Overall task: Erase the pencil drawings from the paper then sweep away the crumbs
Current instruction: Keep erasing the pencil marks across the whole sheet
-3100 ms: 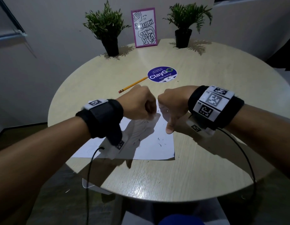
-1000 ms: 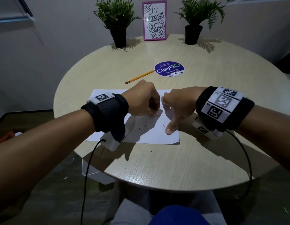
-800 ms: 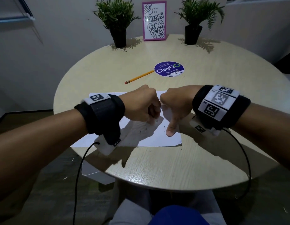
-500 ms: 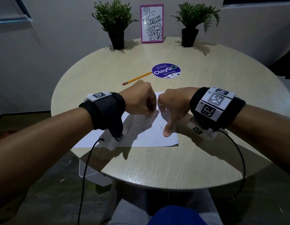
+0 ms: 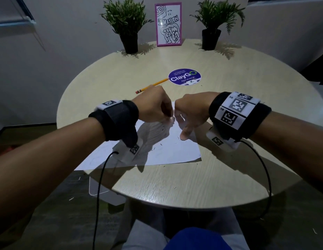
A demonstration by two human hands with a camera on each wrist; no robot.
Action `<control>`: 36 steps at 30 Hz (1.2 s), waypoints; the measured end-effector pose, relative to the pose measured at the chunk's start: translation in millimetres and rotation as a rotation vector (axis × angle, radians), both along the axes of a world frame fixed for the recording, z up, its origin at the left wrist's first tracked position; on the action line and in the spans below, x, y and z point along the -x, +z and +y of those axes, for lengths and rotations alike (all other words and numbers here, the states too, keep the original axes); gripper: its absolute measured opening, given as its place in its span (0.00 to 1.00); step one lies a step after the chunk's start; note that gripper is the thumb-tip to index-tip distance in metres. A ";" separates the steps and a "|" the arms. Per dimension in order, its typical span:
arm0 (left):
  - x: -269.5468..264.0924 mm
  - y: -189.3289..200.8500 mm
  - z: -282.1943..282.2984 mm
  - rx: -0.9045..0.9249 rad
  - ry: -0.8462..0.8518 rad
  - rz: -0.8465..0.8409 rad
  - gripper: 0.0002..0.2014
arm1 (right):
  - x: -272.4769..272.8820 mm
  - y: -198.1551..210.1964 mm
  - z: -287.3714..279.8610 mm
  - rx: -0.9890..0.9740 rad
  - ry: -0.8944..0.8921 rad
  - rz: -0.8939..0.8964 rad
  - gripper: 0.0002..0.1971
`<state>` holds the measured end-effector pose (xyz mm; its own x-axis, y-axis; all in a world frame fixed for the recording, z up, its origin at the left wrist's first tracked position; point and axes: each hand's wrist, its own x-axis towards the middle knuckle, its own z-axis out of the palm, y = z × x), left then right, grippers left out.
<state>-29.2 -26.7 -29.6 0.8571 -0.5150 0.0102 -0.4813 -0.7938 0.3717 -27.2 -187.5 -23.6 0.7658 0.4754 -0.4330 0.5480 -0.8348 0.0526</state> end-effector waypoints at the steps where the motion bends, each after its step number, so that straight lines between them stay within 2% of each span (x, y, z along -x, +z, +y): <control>1: 2.7 -2.2 -0.6 -0.022 -0.019 0.003 0.05 | -1.1 -0.4 -0.1 -0.003 -0.004 0.000 0.29; 5: 22.0 -6.1 -1.6 -0.056 -0.132 -0.019 0.06 | -1.4 0.6 1.0 -0.025 -0.020 0.005 0.26; 9: 28.4 -2.8 0.7 -0.089 -0.212 0.079 0.06 | -4.5 0.0 0.9 -0.051 -0.008 0.030 0.25; 14: -7.2 4.3 -3.5 -0.073 -0.031 -0.025 0.07 | 0.5 2.7 -0.7 -0.047 0.009 0.025 0.28; 18: -6.5 -2.7 -7.6 -0.094 -0.029 0.041 0.10 | 3.5 2.1 1.2 -0.038 -0.003 0.045 0.38; 21: 6.8 -4.3 -2.5 -0.013 -0.052 0.161 0.10 | 4.7 3.4 1.8 -0.043 -0.036 0.030 0.35; 24: 24.2 -8.0 0.7 0.041 -0.085 0.206 0.09 | 6.2 4.7 2.4 -0.055 -0.047 0.032 0.32; 27: 26.7 -4.6 -0.6 -0.013 -0.123 0.156 0.10 | 7.3 5.6 2.6 -0.046 -0.046 0.037 0.31; 31: -2.5 7.5 -0.8 -0.017 0.032 0.004 0.10 | 8.2 7.9 4.7 -0.033 -0.038 0.033 0.34; 33: -9.1 6.7 -1.8 -0.002 0.055 0.023 0.10 | 9.3 8.0 4.2 -0.041 -0.038 0.039 0.33; 36: 1.2 1.6 -2.9 -0.048 -0.017 0.078 0.09 | 10.7 7.4 2.5 -0.050 -0.049 0.038 0.30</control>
<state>-30.5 -29.6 -28.0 0.8454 -0.5279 -0.0813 -0.4660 -0.8034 0.3707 -37.9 -185.0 -16.2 0.7724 0.4591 -0.4388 0.5070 -0.8619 -0.0094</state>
